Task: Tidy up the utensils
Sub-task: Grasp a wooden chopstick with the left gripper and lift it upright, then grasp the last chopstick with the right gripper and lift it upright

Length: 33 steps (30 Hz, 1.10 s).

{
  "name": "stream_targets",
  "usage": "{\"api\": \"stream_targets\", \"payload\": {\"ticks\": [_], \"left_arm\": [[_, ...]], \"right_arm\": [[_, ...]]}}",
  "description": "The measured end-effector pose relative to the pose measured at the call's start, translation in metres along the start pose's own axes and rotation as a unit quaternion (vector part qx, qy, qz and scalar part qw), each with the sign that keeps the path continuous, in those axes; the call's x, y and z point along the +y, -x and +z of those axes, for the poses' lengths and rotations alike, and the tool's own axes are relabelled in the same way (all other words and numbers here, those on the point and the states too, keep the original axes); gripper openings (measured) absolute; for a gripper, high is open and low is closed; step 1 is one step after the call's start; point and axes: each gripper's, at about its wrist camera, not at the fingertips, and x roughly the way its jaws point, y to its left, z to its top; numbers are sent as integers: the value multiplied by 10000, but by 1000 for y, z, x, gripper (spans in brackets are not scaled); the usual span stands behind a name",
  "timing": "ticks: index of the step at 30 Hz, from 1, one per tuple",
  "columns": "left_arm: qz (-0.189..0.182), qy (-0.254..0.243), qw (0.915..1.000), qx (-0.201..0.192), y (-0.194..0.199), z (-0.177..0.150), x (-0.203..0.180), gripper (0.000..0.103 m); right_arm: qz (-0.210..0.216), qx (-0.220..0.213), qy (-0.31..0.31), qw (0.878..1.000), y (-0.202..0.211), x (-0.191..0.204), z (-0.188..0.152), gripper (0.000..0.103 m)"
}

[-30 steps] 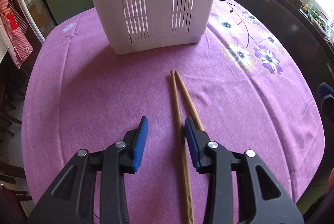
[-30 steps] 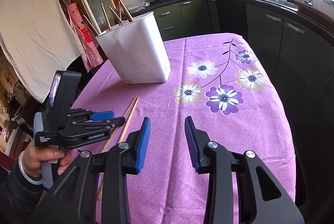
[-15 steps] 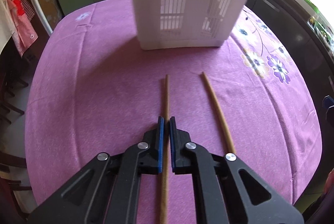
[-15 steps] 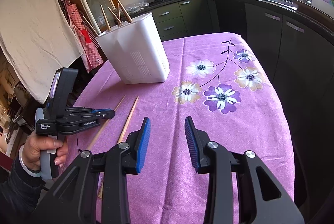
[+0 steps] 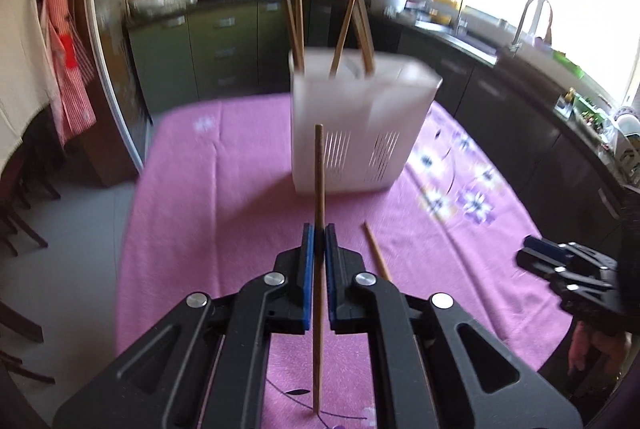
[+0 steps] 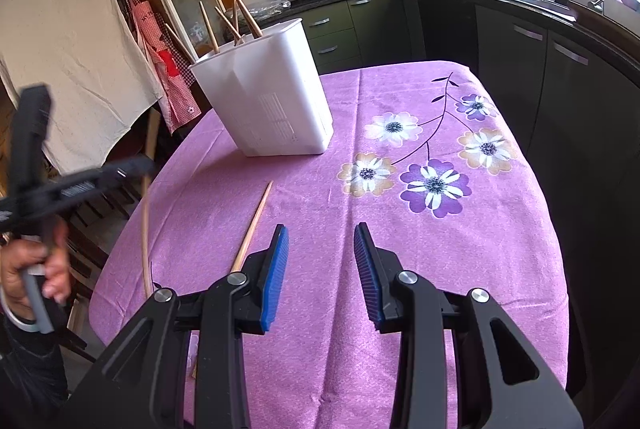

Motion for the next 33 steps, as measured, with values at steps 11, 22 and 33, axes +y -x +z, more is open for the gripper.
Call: {"api": "stream_targets", "payload": {"ticks": [11, 22, 33], "left_arm": [[190, -158, 9984, -511, 49, -3, 1, 5], [137, -139, 9985, -520, 51, -8, 11, 5], [78, -200, 9983, -543, 50, -8, 10, 5]], "right_arm": [[113, 340, 220, 9991, -29, 18, 3, 40], [-39, 1493, 820, 9854, -126, 65, 17, 43], [-572, 1709, 1331, 9746, -164, 103, 28, 42]]}}
